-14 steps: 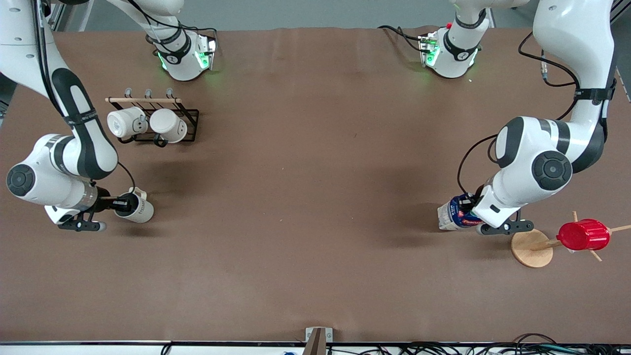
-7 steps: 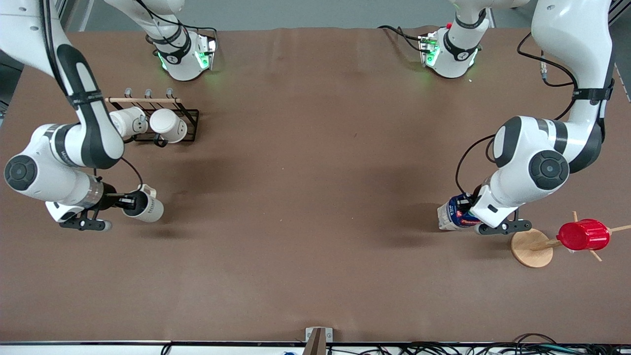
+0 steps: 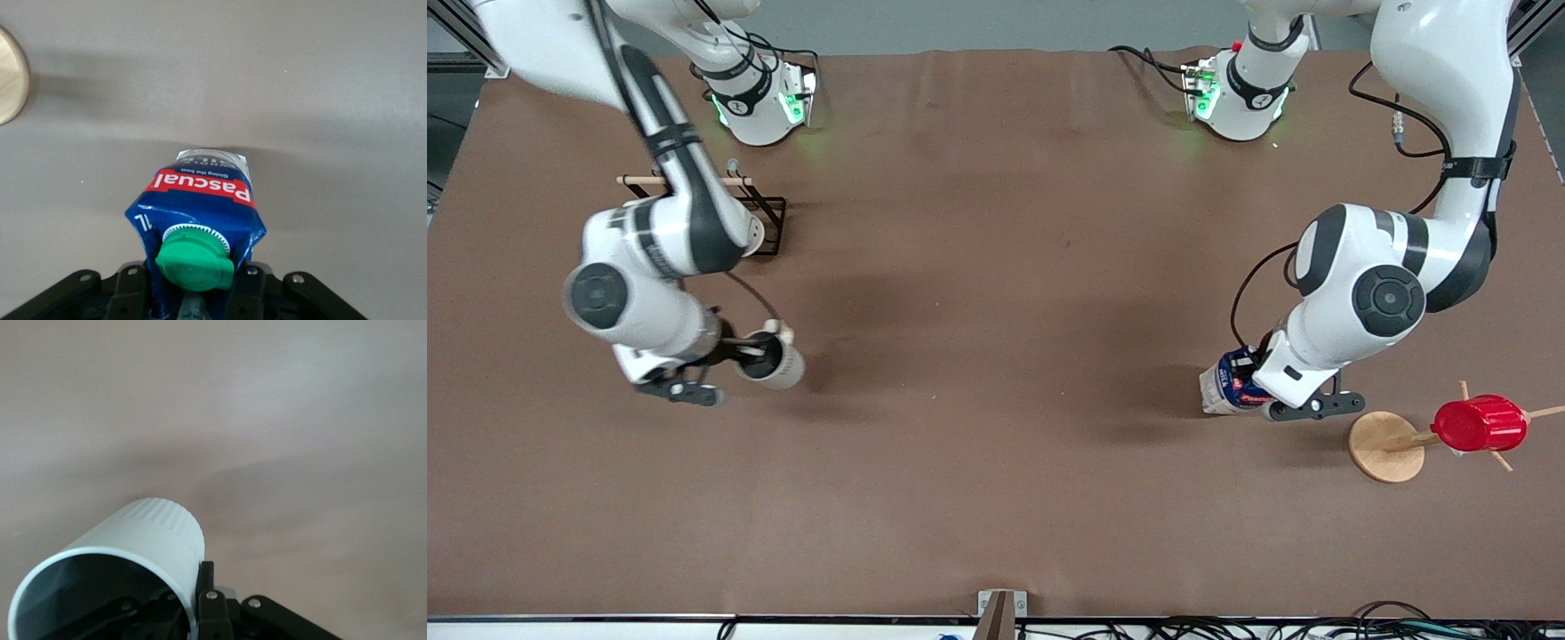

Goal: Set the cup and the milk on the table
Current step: 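Carry the mug and the carton toward each other at table center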

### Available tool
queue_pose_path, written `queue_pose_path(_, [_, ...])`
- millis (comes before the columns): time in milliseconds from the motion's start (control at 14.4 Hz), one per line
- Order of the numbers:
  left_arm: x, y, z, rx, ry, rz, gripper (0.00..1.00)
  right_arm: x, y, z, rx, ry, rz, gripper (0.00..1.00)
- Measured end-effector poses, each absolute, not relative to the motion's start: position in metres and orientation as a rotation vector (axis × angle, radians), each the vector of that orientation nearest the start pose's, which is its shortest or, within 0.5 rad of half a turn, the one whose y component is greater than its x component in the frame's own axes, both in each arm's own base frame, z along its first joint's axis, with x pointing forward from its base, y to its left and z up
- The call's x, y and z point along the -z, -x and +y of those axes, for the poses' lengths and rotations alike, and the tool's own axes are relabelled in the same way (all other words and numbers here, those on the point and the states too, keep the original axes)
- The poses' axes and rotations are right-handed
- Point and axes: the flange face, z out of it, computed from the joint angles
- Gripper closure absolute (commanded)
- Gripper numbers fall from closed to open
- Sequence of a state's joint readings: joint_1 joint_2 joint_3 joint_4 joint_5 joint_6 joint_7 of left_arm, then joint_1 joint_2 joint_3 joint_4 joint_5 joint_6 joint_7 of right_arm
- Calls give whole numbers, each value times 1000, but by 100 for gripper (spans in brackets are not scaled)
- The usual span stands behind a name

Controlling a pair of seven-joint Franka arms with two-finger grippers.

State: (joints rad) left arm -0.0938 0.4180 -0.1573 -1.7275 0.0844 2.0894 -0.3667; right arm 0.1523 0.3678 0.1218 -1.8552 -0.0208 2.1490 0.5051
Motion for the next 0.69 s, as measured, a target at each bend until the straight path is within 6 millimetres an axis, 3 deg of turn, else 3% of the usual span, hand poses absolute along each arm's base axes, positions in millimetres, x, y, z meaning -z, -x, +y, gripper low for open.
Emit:
queue_pose_path(138, [-340,-635,-153,-73,3115,-128,85,-338,-587,252,-58,3109,369,96])
queue_pose_path(277, [-342,-635,-153,-72,3116,-128,85,-346,-570,322,-24,3095,357,95])
queue_pose_path(485, [-353,-637,-158,-92,3114,-117,86,-314,-560,373,-37,3097,298,95])
queue_pose_path(692, [-368,-637,-173,-93,3117,-129,87,-269,-559,393,-24,3082,312,87])
